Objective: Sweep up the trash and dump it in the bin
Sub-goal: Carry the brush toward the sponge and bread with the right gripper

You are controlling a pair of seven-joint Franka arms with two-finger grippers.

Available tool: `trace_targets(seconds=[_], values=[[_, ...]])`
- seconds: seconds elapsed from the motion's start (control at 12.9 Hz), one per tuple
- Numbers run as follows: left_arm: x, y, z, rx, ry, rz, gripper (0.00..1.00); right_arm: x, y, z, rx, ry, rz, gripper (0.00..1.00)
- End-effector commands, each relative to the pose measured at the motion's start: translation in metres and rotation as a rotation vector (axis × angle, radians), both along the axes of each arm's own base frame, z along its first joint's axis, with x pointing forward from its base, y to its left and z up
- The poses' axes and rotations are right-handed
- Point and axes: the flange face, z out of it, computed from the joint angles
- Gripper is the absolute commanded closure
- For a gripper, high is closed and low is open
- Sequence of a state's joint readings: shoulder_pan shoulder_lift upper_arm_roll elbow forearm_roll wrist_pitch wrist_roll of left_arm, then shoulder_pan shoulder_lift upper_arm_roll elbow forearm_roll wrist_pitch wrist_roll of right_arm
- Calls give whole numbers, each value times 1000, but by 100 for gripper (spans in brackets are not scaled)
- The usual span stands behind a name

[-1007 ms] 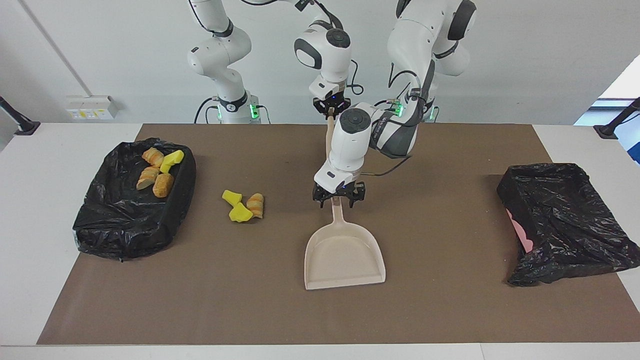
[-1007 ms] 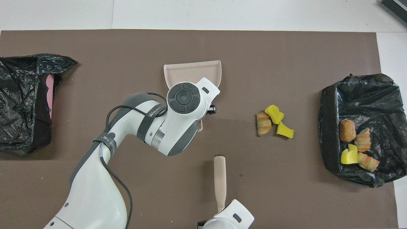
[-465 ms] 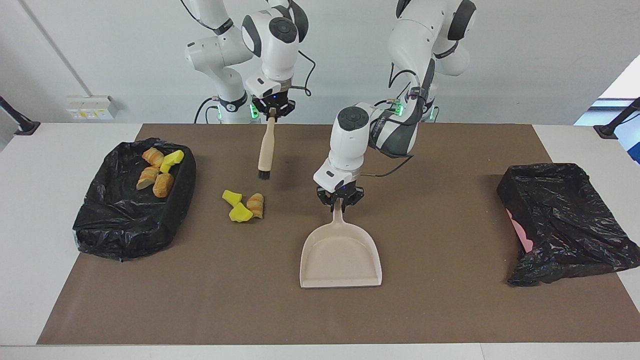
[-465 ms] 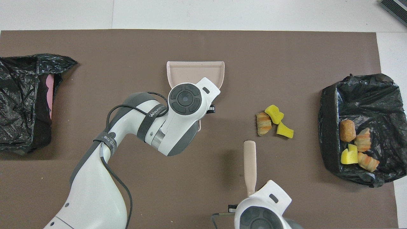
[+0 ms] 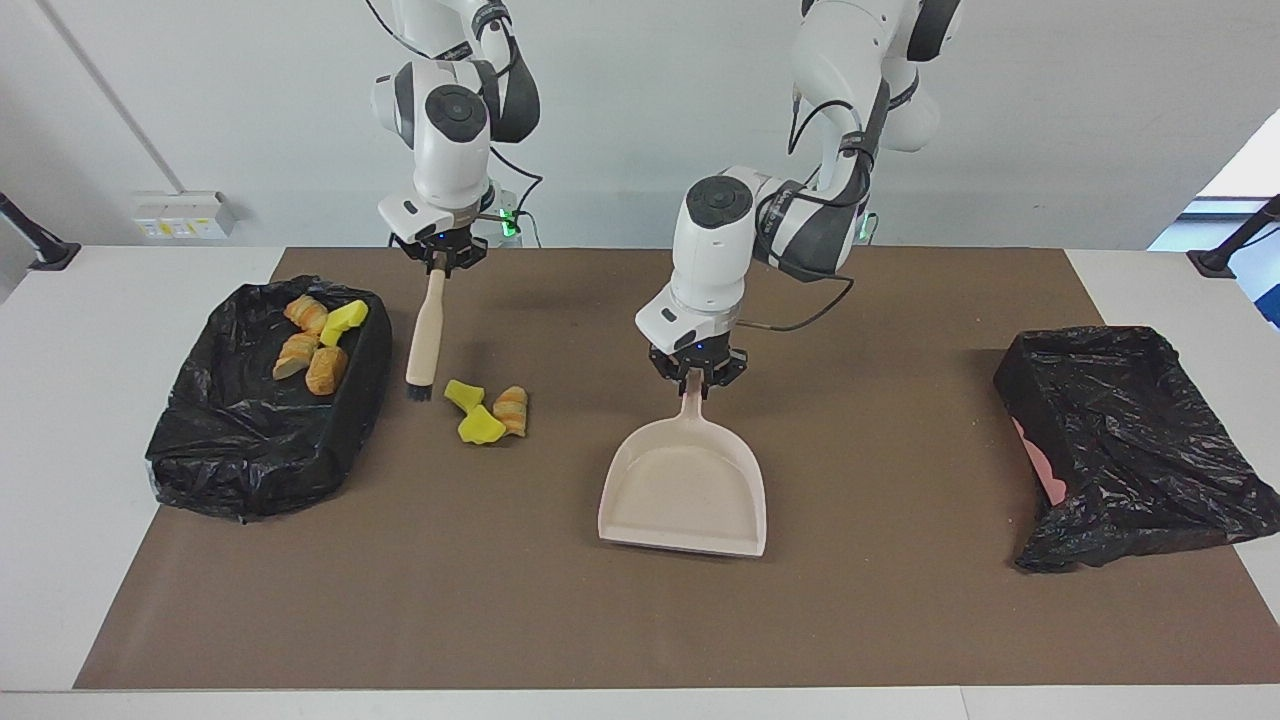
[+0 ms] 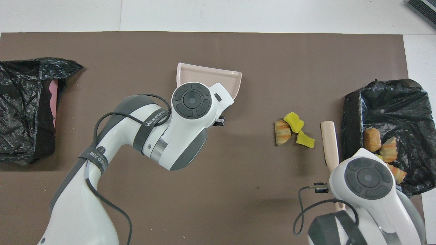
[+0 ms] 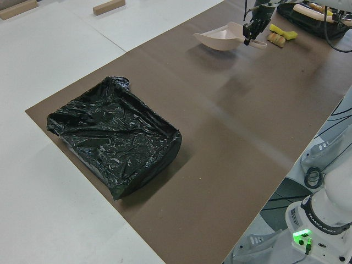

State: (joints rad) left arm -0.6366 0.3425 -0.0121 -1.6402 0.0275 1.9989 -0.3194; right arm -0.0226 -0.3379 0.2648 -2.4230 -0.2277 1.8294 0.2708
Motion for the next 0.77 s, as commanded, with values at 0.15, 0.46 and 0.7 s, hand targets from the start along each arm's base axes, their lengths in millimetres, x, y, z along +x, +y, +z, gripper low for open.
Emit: trace_targets(seconds=[0.15, 0.46, 0.7], values=[[-2, 21, 2, 61, 64, -409, 100, 9, -2, -36, -34, 69, 100, 100], [-27, 35, -9, 97, 140, -642, 100, 10, -10, -45, 1, 88, 140, 100], [-57, 32, -21, 113, 152, -782, 100, 11, -4, -57, 32, 84, 129, 100]])
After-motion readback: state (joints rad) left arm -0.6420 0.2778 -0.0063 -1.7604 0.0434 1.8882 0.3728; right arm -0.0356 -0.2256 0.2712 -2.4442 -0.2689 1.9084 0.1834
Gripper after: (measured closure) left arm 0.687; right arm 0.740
